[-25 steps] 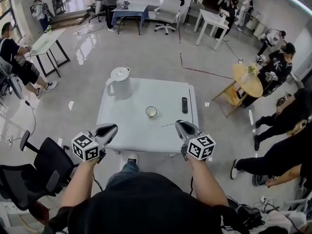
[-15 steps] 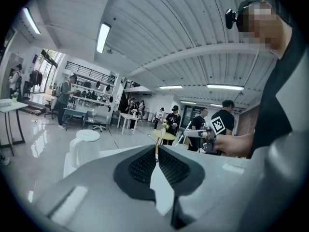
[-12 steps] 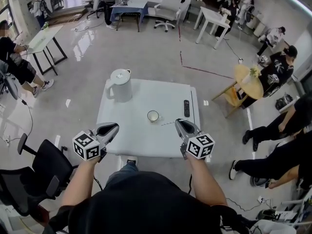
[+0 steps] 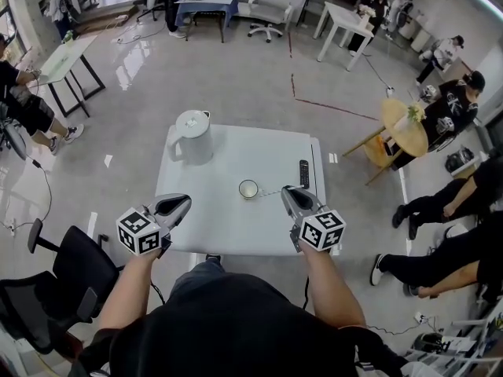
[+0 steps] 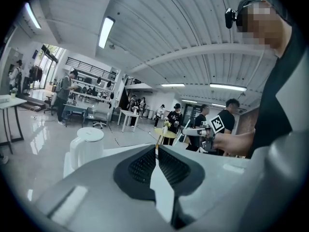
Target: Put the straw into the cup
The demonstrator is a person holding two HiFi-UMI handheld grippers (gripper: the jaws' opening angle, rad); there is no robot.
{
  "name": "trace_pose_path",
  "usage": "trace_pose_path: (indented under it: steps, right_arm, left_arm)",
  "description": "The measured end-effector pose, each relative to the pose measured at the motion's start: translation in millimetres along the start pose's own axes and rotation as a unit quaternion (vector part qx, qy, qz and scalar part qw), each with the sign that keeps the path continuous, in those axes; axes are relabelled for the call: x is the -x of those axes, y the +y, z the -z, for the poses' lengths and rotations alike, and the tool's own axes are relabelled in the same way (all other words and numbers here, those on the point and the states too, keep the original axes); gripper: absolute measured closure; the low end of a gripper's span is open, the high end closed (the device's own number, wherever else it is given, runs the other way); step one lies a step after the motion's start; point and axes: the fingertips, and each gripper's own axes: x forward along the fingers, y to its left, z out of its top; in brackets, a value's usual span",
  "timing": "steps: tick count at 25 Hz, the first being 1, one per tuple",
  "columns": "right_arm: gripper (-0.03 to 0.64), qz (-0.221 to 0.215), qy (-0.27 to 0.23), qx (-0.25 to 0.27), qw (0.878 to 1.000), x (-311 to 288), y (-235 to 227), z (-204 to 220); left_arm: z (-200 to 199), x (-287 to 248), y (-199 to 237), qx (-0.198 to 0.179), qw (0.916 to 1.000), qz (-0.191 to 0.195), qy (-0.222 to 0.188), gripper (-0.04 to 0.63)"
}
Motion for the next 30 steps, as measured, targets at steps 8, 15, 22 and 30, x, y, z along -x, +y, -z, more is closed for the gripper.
trace_pose_path:
  steps: [8, 15, 22, 30]
  right_arm:
    - [0.563, 0.007, 0.029, 0.005, 1.0, -28, -11, 17]
    - [0.563, 0.007, 0.052, 0.001, 0.999, -53, -18, 32]
    - [0.563, 0.012, 0.074, -0.005, 0.997, -74, -30, 51]
    - [0.563, 0.015, 0.098, -0.013, 0.995, -96, -36, 73]
  left_arm:
    - [5, -7, 17, 0.009, 0.9999, -0.002, 0.01, 0.58]
    - [10, -10, 34, 0.016, 0.9997, -0.005, 0.02, 0.58]
    - [20, -16, 49, 0.028, 0.9991, -0.008, 0.031, 0.58]
    - [32, -19, 65, 0.042, 0.9981, -0.01, 0.044, 0.578]
